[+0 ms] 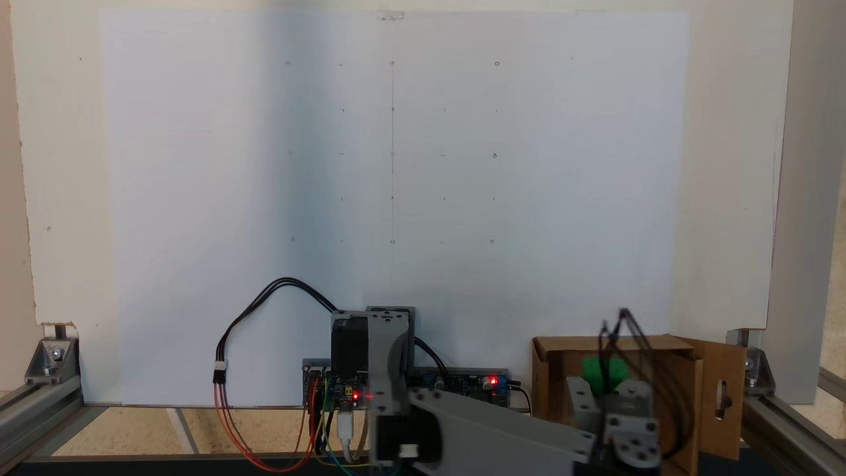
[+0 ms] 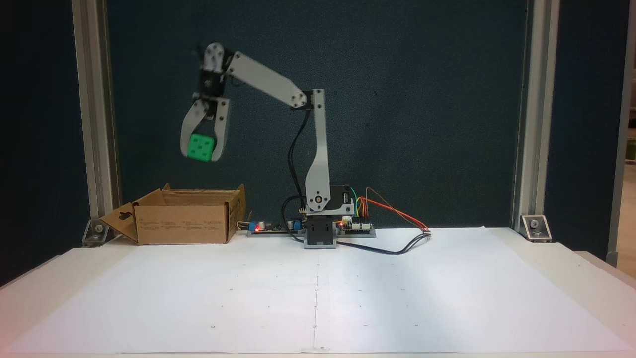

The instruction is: Grasp a green dice and put it in the bin.

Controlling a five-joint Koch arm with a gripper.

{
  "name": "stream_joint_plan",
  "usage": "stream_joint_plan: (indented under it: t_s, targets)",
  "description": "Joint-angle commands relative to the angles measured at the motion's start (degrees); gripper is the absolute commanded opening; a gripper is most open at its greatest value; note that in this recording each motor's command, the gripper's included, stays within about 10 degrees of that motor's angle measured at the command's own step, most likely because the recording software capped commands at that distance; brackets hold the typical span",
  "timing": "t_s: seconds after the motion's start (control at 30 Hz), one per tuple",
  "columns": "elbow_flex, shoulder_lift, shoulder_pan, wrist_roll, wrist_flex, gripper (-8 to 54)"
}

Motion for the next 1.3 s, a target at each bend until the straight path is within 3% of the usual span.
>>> stream_joint_plan:
  t_s: [0.0,0.3,0.67,0.7,0.73,0.9,1.1,1.27]
  targets:
    - [-2.99,-3.34,1.41,2.2,-2.72,11.4]
    - [-2.99,-15.56,6.94,-4.13,-13.89,11.4]
    - [-2.99,-20.83,13.27,-8.0,-16.35,11.4]
    - [-2.99,-20.83,13.71,-7.91,-16.44,17.2]
    - [-2.99,-20.83,13.97,-7.73,-16.52,27.9]
    - [-2.99,-20.48,15.03,-7.38,-21.97,45.8]
    - [-2.99,-12.3,11.69,1.32,-40.59,43.7]
    - [-2.99,-2.81,-1.32,3.43,-43.42,43.9]
